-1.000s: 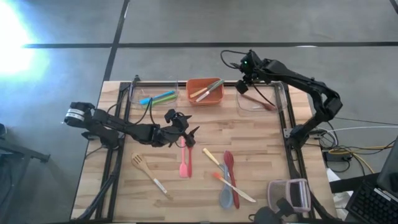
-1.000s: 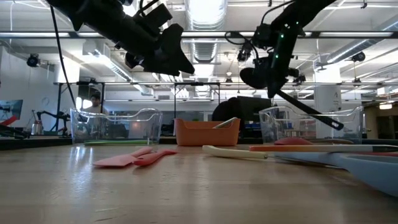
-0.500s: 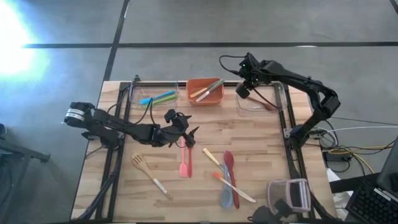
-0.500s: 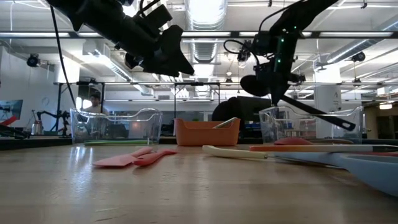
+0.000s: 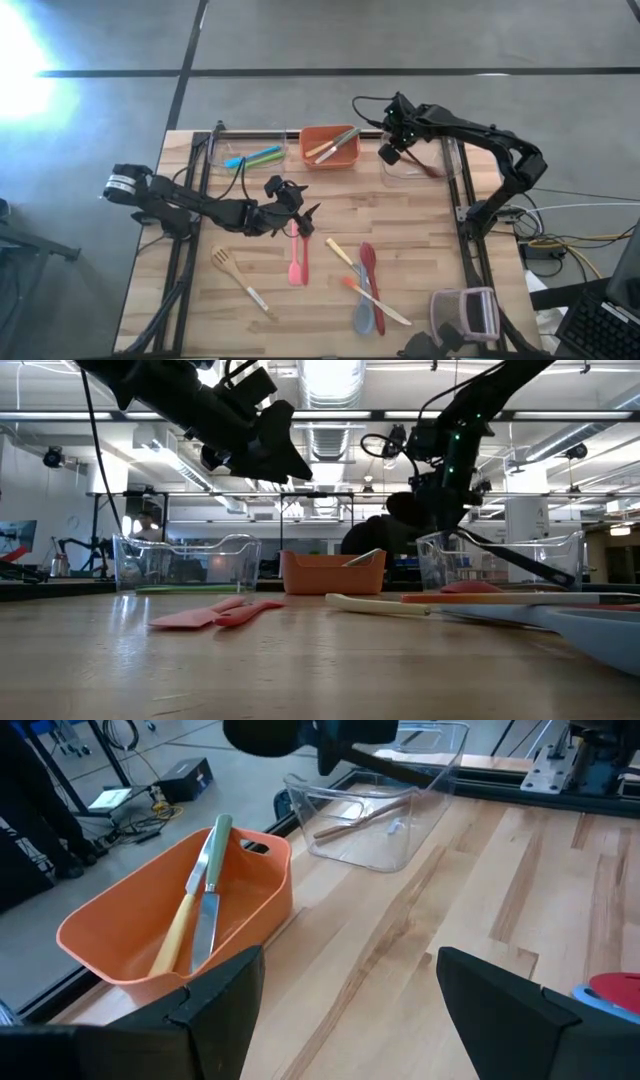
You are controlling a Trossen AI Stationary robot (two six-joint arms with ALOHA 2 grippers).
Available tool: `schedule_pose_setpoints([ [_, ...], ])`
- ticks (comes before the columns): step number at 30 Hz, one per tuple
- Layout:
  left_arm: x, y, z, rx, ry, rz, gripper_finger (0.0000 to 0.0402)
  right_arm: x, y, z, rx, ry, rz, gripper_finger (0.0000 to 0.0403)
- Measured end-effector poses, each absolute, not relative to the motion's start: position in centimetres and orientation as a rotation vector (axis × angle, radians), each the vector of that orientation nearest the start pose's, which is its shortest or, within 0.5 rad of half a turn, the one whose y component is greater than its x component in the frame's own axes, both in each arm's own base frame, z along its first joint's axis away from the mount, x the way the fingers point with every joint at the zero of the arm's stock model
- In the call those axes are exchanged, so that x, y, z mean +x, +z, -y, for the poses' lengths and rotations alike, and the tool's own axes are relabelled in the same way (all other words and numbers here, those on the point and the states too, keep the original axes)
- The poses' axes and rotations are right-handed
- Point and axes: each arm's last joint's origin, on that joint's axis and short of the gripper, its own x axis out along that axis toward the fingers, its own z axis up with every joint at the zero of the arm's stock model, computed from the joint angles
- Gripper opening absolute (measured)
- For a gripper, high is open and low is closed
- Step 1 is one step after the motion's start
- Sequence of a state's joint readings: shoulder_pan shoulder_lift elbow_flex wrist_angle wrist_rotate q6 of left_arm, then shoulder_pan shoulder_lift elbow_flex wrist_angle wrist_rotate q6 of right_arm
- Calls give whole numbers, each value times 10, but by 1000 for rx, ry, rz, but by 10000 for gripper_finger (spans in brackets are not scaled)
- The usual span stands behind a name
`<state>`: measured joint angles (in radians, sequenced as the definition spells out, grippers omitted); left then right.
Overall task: Pick & Place Kitchen Items
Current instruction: Put the black serving spoon into the right transparent bin
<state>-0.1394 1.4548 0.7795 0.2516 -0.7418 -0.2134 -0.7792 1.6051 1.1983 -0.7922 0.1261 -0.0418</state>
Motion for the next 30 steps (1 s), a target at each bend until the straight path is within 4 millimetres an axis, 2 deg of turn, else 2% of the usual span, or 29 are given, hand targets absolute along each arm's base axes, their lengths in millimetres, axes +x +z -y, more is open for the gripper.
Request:
schedule_pose_setpoints([
  [14, 299, 223, 22, -20, 638, -321, 298, 215, 210, 219, 365, -762, -1182, 11],
  [23, 299, 223, 21, -18, 649, -319, 298, 215, 210, 220, 358, -770, -1175, 13],
  [30, 299, 223, 20, -16, 651, -320, 297, 217, 211, 221, 356, -748, -1172, 40],
])
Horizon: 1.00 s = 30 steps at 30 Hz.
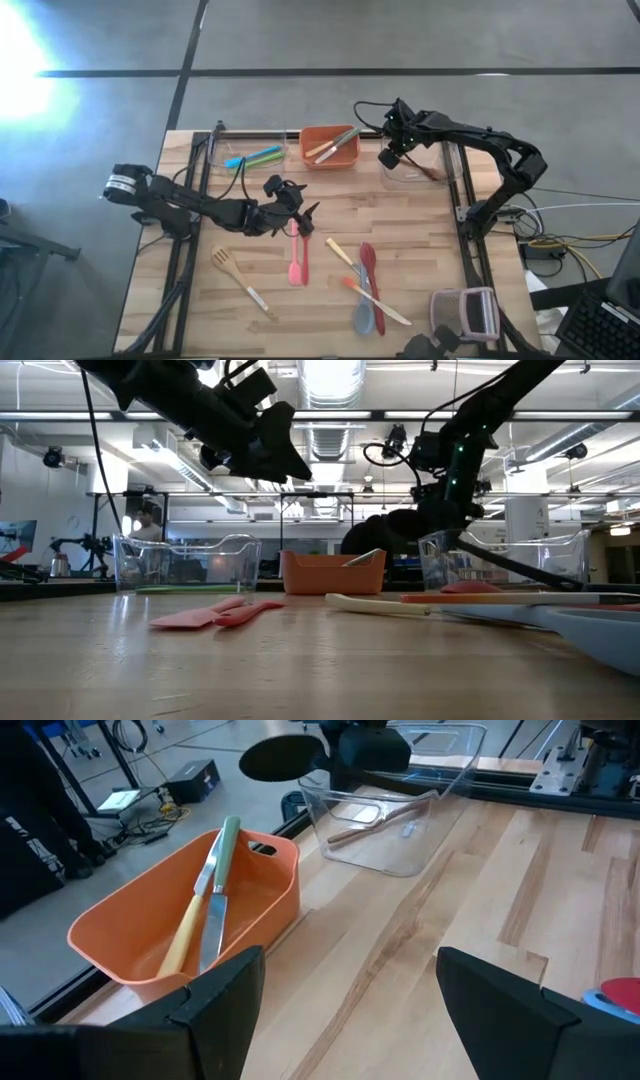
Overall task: Pick & Place Kitchen Items
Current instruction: Put the black serving spoon into the right transparent bin, then put the orange knife into the orange bin
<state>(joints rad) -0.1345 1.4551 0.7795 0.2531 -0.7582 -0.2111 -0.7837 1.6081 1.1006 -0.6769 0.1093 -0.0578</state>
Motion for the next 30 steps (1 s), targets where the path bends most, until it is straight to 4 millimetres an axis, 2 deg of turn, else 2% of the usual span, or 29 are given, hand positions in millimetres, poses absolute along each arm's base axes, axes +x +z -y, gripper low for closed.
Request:
schedule_pose_setpoints([
  [12, 299, 223, 20, -15, 652, -320, 296, 217, 212, 218, 385, -696, -1184, 147],
  [18, 299, 223, 20, -15, 652, -321, 296, 216, 219, 217, 378, -674, -1195, 195],
  [23, 299, 223, 20, -15, 652, -321, 296, 216, 233, 216, 369, -670, -1188, 218],
  [30, 299, 223, 20, -15, 652, -321, 296, 214, 255, 209, 388, -644, -1239, 228],
])
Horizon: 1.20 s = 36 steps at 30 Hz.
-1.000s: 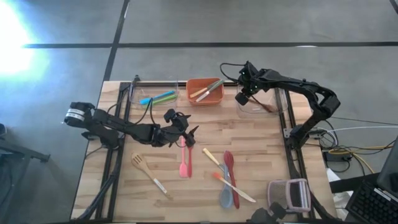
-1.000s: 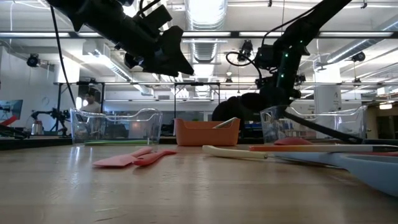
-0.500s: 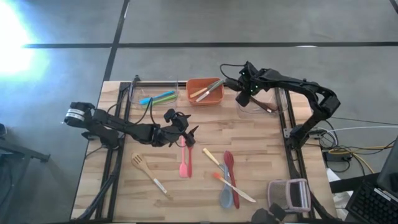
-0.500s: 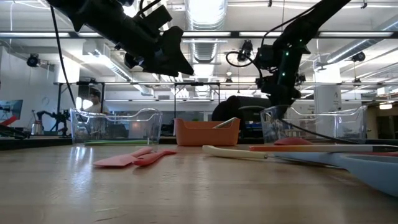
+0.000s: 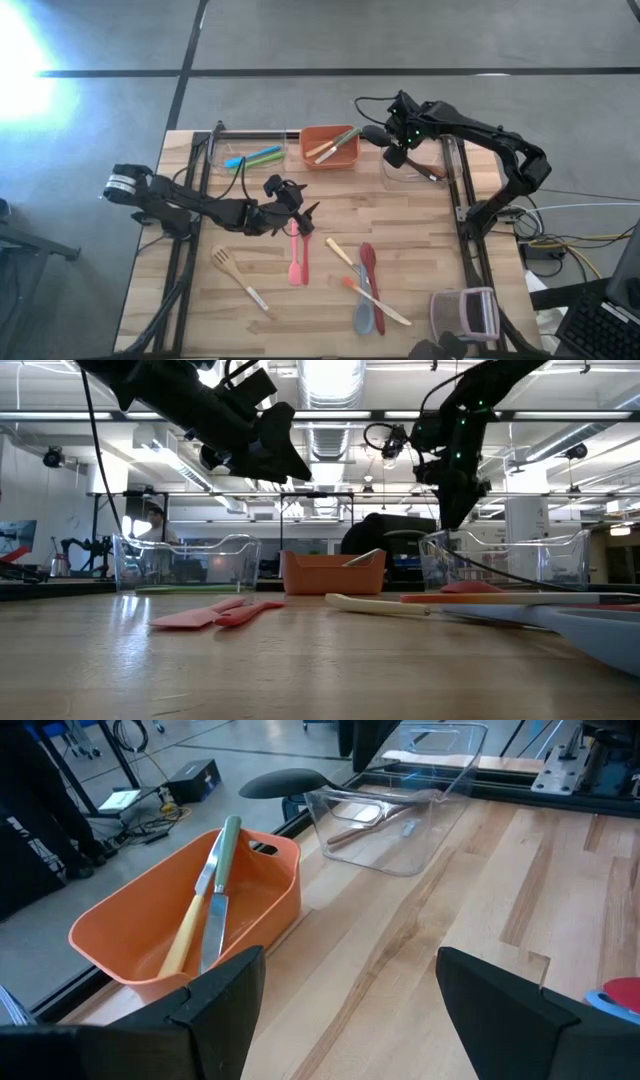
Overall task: Pick & Place Kitchen Items
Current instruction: Put the orange knife into the orange bin
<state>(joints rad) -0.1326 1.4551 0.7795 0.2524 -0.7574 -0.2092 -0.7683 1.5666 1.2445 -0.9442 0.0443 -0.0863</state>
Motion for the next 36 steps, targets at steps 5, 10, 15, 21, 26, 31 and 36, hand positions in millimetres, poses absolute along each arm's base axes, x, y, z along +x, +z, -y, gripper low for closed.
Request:
schedule_pose_setpoints([
  [5, 299, 223, 20, -15, 652, -321, 296, 220, 275, 195, 358, -610, -1240, 221],
  [10, 299, 223, 20, -15, 652, -321, 296, 228, 302, 175, 313, -577, -1191, 209],
  [15, 299, 223, 19, -15, 653, -322, 296, 231, 328, 145, 300, -544, -1128, 198],
  [21, 299, 222, 19, -8, 656, -335, 296, 229, 348, 100, 325, -487, -1086, 188],
  [26, 298, 221, 18, -4, 657, -345, 296, 221, 358, 59, 352, -408, -1118, 187],
  [31, 298, 220, 18, -2, 659, -350, 296, 219, 361, 14, 424, -308, -1112, 183],
  [36, 298, 220, 18, -1, 659, -353, 296, 221, 358, -31, 455, -218, -1139, 182],
])
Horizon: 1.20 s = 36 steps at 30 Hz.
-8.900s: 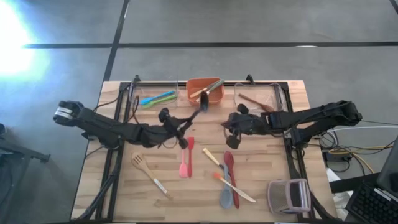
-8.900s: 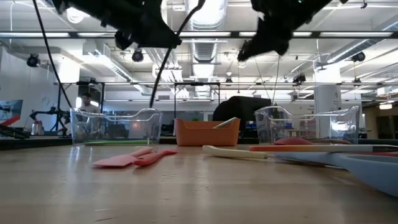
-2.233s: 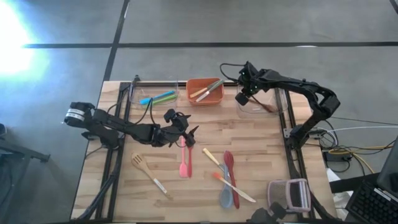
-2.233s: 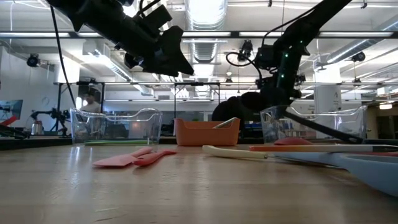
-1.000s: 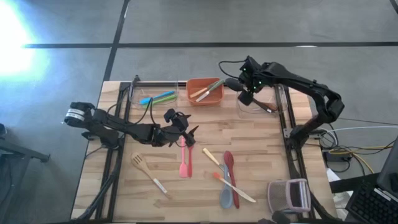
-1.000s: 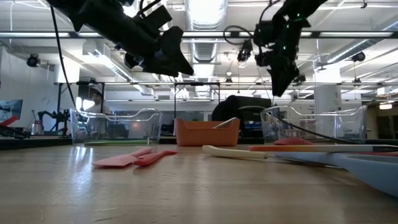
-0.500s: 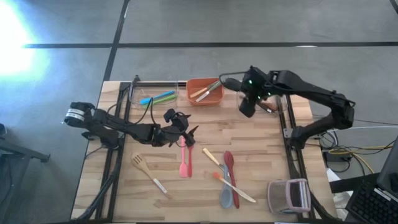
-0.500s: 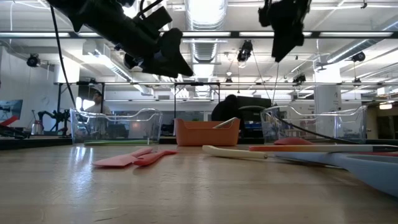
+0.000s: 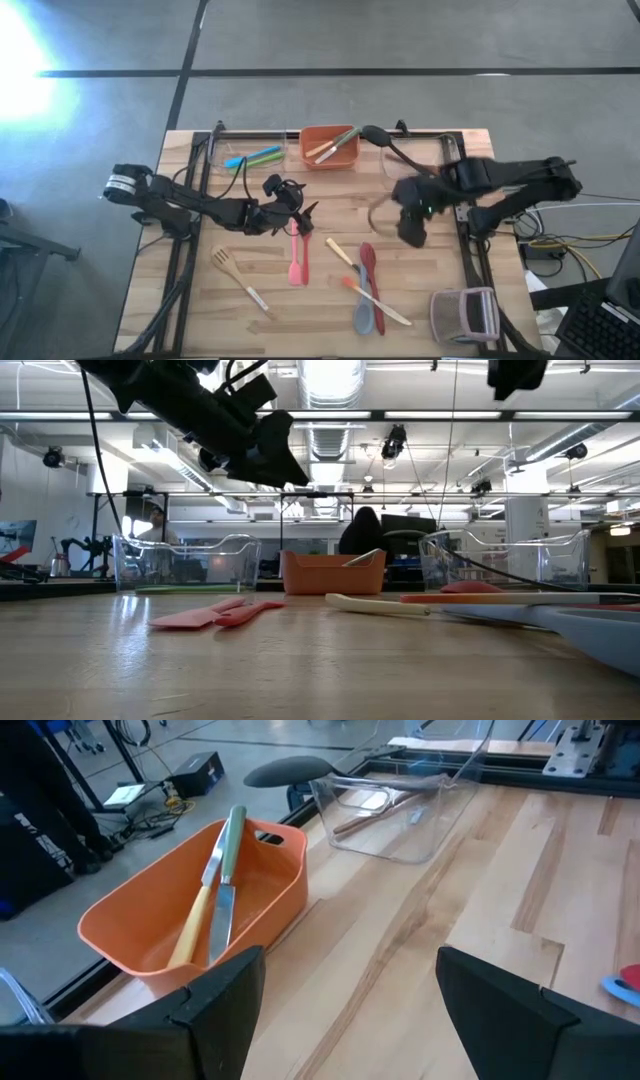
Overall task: Pick & Place Kitchen Items
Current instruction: Put the orange knife into the orange bin
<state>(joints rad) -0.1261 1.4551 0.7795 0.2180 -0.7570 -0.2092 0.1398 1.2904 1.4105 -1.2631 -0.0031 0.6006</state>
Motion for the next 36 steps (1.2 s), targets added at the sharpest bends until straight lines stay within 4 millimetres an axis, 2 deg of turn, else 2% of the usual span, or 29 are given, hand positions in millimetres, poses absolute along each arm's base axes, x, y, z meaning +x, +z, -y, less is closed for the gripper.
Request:
schedule_pose_setpoints([
  [5, 298, 219, 18, 3, 659, -360, 296, 228, 349, -71, 475, -160, -1181, 181],
  [9, 298, 219, 18, 4, 659, -363, 296, 235, 336, -95, 490, -162, -1232, 178],
  [21, 295, 215, 17, 44, 657, -415, 296, 266, 269, -160, 490, -158, -1513, 172],
  [25, 295, 214, 17, 72, 650, -440, 296, 280, 250, -182, 508, -101, -1507, 166],
  [29, 295, 214, 17, 86, 644, -445, 296, 293, 232, -194, 511, -73, -1473, 162],
  [36, 295, 215, 17, 84, 645, -438, 296, 302, 198, -201, 455, -141, -1529, 163],
])
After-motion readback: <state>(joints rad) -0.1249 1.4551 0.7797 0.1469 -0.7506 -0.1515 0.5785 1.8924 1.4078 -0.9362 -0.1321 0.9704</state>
